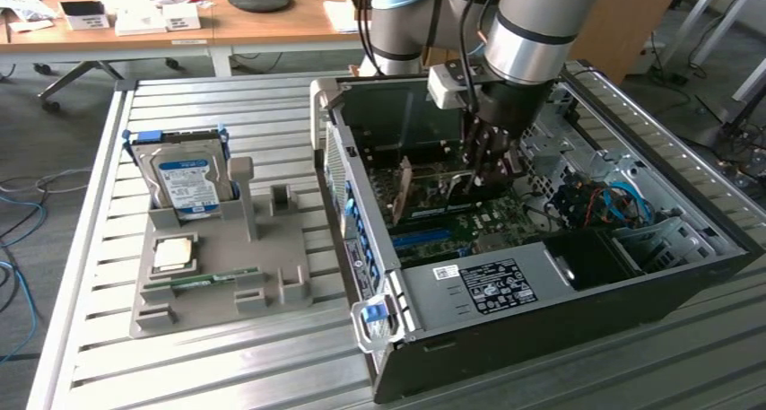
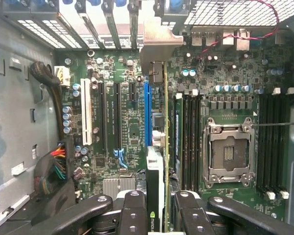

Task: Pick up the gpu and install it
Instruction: 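Insert the gpu into the slot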

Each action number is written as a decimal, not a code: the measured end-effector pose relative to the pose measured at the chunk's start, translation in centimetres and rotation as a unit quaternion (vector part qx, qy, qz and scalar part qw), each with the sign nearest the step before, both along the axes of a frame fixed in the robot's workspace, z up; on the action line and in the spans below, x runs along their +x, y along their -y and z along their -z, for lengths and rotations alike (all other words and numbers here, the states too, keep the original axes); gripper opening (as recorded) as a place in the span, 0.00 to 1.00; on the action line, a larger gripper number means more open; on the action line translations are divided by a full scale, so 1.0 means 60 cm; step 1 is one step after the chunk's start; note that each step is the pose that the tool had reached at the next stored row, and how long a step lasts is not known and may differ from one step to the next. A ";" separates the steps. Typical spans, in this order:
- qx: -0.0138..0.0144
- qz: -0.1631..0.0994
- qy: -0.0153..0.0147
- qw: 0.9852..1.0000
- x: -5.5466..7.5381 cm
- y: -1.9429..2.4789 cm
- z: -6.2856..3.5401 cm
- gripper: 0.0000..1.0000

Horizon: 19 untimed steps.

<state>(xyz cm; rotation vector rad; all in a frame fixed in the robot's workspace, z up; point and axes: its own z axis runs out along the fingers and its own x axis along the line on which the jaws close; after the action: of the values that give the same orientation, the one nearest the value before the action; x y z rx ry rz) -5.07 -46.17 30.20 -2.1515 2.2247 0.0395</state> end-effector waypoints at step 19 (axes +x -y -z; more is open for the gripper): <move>0.000 0.000 0.001 1.000 -0.005 0.0058 0.011 0.27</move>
<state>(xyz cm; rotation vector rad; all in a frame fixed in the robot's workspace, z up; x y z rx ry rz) -5.39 -46.52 29.52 -2.1504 2.2234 0.0366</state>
